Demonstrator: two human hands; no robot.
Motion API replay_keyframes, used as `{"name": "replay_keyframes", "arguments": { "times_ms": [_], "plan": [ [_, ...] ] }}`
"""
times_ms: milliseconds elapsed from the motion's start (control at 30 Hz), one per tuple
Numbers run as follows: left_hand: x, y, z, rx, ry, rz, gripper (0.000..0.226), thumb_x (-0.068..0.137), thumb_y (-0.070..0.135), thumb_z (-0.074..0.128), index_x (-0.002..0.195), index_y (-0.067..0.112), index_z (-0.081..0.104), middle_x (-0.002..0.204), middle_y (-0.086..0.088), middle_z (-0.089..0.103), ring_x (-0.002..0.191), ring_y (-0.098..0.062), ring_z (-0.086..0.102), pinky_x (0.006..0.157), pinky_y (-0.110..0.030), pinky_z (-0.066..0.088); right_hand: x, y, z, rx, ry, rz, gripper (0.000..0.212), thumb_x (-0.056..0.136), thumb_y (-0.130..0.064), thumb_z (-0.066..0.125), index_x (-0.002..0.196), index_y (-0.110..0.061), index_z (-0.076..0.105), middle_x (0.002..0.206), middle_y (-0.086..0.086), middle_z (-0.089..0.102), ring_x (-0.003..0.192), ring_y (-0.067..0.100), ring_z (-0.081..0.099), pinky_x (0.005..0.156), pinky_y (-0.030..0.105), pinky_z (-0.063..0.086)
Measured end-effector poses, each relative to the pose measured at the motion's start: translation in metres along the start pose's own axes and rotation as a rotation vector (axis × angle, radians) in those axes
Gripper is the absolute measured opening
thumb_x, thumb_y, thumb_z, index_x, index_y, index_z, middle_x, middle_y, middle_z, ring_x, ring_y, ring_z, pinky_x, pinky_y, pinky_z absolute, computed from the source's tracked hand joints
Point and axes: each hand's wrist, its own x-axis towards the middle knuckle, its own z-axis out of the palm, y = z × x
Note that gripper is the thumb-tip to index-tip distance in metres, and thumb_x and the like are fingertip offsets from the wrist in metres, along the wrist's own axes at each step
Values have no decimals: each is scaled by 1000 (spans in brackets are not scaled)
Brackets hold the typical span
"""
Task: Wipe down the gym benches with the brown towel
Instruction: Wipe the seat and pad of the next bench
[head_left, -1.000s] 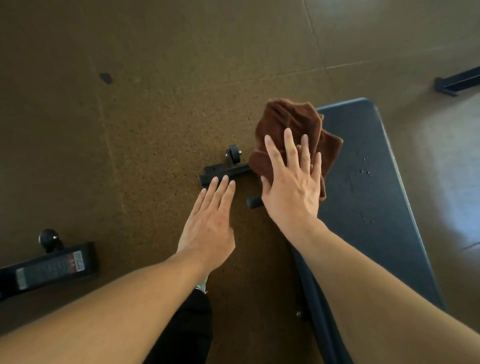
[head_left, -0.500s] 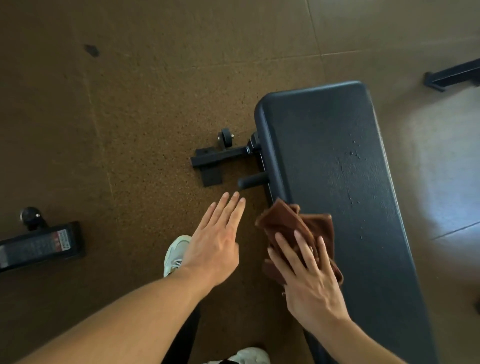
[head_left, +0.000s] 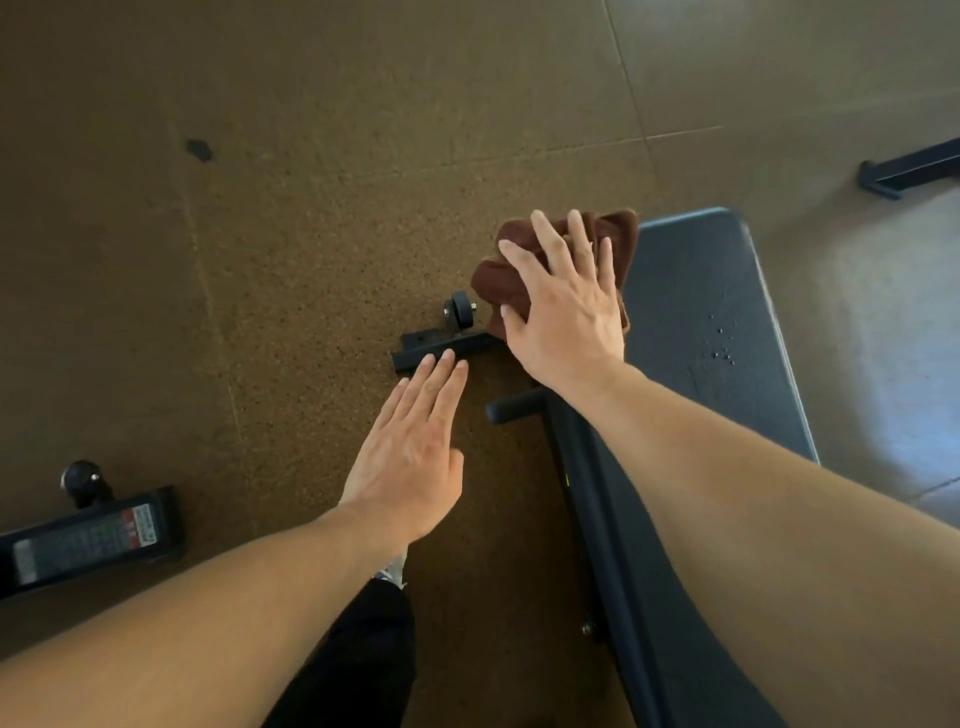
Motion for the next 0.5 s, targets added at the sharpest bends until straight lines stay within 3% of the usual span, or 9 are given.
{"name": "replay_keyframes", "arguments": {
  "times_ms": [200, 367, 500],
  "plan": [
    [-5, 15, 11, 60, -40, 0, 85, 102, 22, 49, 159, 26, -14, 168, 5, -19, 153, -10, -19, 128, -33, -4, -50, -1, 5, 30, 12, 5, 65, 96, -35, 64, 156, -33, 39, 174, 2, 5, 160, 33, -1, 128, 58, 8],
    [-40, 34, 44, 139, -125, 10, 91, 98, 23, 56, 160, 25, -11, 170, 2, -12, 153, -11, -16, 124, -33, -8, -131, 7, 11, 108, 8, -8, 56, 94, -32, 68, 147, -32, 52, 174, 0, 10, 160, 31, 2, 128, 58, 11],
    [-81, 67, 75, 174, -182, 32, 91, 97, 24, 58, 160, 27, -7, 170, 2, -7, 150, -8, -16, 120, -31, -10, -210, 17, 21, 154, -21, 1, 53, 96, -33, 66, 147, -34, 52, 174, -1, 9, 161, 28, -2, 128, 58, 10]
  ]
}}
